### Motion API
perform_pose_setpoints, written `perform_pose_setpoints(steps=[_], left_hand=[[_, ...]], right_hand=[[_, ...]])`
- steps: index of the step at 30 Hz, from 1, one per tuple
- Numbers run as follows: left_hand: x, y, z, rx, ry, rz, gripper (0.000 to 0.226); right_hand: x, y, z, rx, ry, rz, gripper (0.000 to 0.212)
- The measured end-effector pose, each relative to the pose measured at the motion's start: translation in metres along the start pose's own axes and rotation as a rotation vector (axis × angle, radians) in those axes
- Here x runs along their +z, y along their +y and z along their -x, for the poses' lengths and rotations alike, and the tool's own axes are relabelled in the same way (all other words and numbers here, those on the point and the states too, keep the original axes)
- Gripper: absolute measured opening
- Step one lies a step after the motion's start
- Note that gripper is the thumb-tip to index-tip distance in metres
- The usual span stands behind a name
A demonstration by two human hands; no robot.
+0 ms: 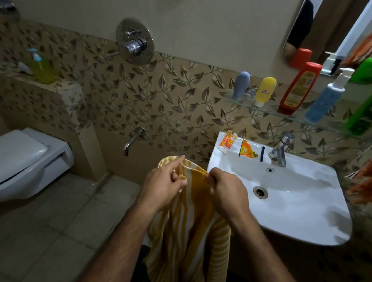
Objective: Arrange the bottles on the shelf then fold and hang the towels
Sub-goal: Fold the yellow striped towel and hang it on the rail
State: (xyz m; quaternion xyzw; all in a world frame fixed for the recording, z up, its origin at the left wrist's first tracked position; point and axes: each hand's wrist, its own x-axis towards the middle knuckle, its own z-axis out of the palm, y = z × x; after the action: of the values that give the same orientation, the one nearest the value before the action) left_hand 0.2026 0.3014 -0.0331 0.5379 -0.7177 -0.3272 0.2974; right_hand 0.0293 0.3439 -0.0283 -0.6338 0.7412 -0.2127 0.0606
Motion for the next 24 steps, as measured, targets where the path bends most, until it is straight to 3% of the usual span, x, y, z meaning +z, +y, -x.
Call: perform_pose_setpoints(steps=[4, 9, 12, 18, 24], left_hand=[[-0.004, 0.003, -0.009, 0.075, -0.221, -0.007, 0.075], [-0.01, 0.001, -0.019, 0.104, -0.399, 0.012, 0.046], [-0.009, 0.003, -0.018, 0.13, -0.523, 0.033, 0.054], [0.0, 0.011, -0.018, 0.152, -0.26, -0.212, 0.015], [-0.006, 0.01, -0.019, 0.115, 0.077, -0.213, 0.017]], right_hand=[[-0.002, -0.007, 0.004, -0.161, -0.049, 0.013, 0.02], [-0.007, -0.008, 0.01, -0.242, -0.072, -0.065, 0.02], [-0.009, -0.005, 0.011, -0.269, -0.081, -0.093, 0.019], [-0.007, -0.001, 0.011, -0.212, -0.106, -0.08, 0.021], [-0.016, 0.009, 0.003, 0.062, -0.397, -0.415, 0.017]])
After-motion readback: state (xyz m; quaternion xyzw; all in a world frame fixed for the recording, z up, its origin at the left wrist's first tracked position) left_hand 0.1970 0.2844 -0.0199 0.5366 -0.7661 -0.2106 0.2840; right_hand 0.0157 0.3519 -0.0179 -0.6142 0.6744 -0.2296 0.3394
